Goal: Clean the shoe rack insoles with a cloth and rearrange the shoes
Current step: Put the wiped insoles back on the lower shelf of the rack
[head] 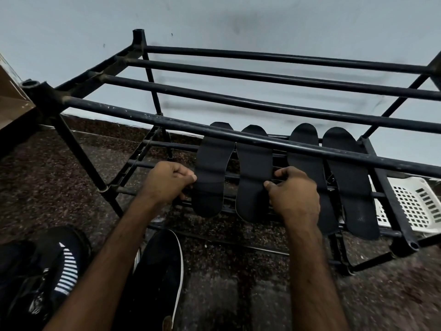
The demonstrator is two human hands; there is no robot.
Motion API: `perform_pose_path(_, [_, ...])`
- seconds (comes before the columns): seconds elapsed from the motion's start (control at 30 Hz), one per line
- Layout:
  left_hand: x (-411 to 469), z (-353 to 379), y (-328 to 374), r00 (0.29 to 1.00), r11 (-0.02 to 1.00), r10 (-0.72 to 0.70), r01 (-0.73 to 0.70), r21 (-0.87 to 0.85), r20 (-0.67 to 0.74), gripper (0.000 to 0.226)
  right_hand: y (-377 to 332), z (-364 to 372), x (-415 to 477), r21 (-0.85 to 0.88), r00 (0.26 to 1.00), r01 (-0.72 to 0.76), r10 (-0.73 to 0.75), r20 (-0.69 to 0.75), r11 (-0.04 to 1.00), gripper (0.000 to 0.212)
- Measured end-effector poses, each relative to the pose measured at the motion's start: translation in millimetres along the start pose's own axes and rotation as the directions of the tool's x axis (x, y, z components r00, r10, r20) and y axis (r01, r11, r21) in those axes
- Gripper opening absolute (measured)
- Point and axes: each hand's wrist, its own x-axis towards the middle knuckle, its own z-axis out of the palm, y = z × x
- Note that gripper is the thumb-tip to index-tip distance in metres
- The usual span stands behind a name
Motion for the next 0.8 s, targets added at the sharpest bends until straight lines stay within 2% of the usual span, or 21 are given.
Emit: perform_pose_path(0.8, [2.1,-0.2,-5.7,1.000,0.999,0.028,-0.028,0.017,0.012,0.011,-5.1,2.2,-5.5,-0.025,0.999,0.035,-0.035,0.026,0.999,0.032])
